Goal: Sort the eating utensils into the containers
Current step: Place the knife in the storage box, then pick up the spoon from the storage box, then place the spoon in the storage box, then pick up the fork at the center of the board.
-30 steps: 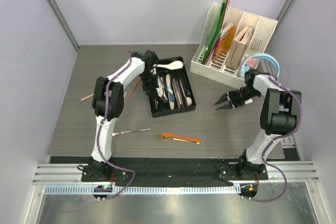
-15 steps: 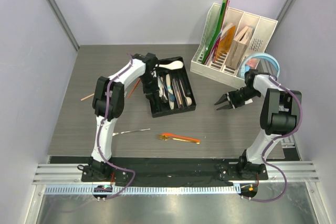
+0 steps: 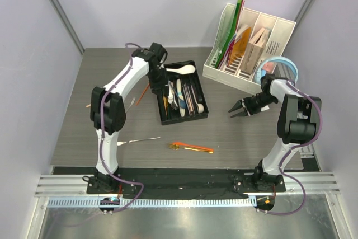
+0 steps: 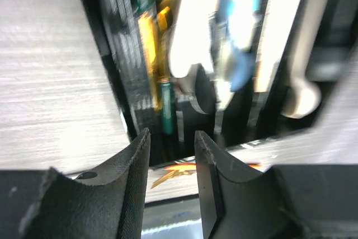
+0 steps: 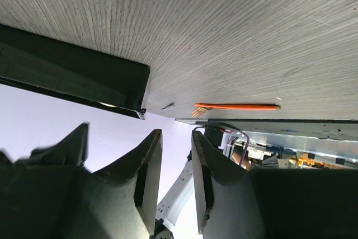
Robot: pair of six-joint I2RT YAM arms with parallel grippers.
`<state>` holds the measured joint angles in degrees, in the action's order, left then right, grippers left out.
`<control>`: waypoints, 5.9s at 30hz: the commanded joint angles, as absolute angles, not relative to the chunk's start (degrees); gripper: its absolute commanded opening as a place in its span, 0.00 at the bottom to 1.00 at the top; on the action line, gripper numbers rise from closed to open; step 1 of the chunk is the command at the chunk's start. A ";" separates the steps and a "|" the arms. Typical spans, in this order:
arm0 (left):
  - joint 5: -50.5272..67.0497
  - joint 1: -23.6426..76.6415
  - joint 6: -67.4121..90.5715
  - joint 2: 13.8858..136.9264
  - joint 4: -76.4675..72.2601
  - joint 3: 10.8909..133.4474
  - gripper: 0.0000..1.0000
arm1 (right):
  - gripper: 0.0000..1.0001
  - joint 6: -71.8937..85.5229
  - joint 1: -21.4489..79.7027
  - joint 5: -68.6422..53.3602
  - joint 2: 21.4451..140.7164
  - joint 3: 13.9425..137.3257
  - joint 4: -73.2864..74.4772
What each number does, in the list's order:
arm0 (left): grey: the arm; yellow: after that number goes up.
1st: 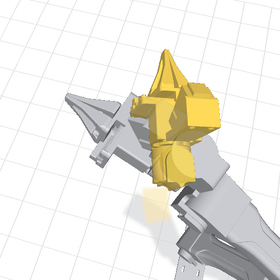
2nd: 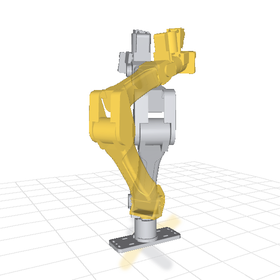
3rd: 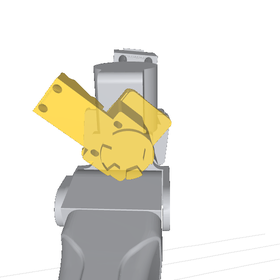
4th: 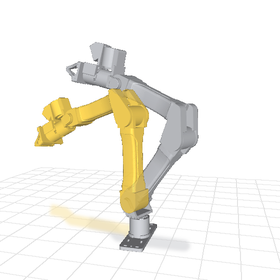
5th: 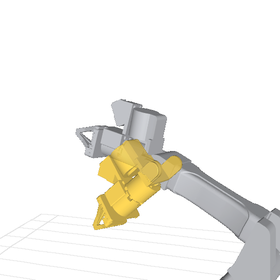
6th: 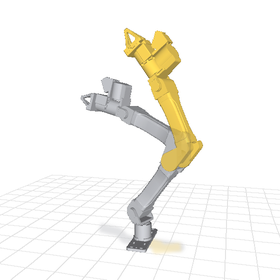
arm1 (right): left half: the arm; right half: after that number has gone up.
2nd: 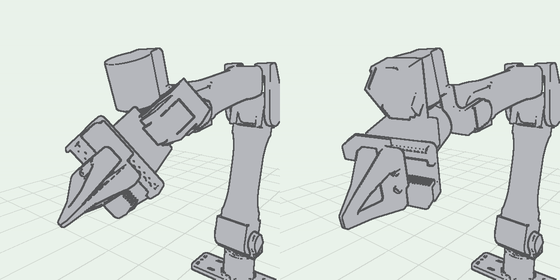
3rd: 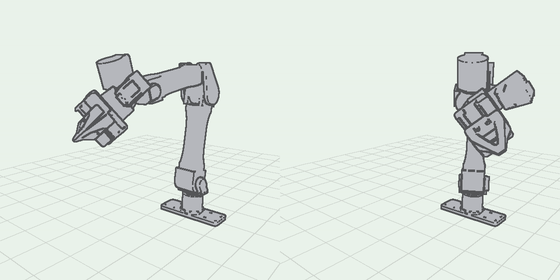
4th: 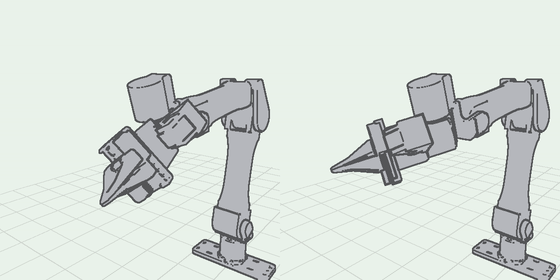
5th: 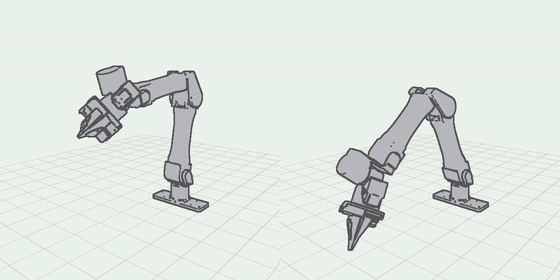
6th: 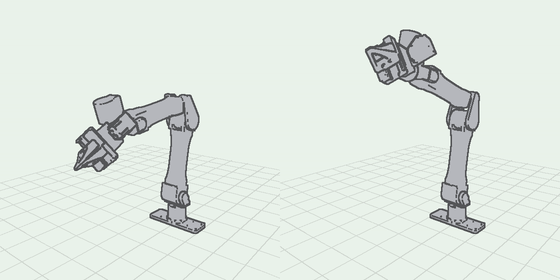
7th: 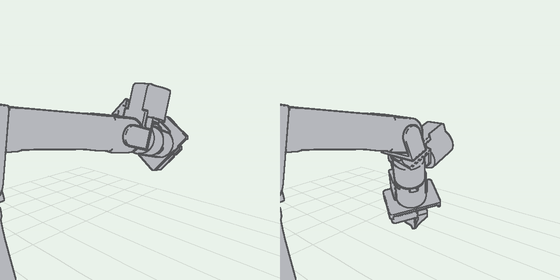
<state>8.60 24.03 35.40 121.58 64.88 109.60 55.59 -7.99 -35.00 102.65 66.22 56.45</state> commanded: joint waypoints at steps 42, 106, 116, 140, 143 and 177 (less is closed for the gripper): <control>15.73 27.33 35.24 140.97 60.12 127.97 0.21 | 0.32 51.15 -8.09 -35.42 105.73 66.09 60.29; 11.61 27.51 29.97 132.01 65.13 124.98 0.00 | 0.32 50.45 -8.09 -34.72 106.26 63.99 60.29; 10.90 26.98 29.09 133.59 65.65 123.75 0.00 | 0.32 50.45 -8.09 -34.72 105.82 63.72 59.85; 10.81 25.93 29.79 128.16 64.86 124.90 0.31 | 0.32 50.89 -8.00 -34.72 106.70 64.25 59.59; 11.33 26.01 29.71 122.53 65.91 119.22 0.31 | 0.32 50.54 -8.09 -34.54 106.44 65.30 59.76; 3.43 39.28 20.66 95.53 66.00 75.13 0.33 | 0.33 38.50 -4.66 -27.51 104.33 70.58 65.21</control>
<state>4.73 35.68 23.22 93.54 66.83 71.31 41.08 -5.34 -28.45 108.01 69.73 65.08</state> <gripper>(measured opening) 0.334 0.332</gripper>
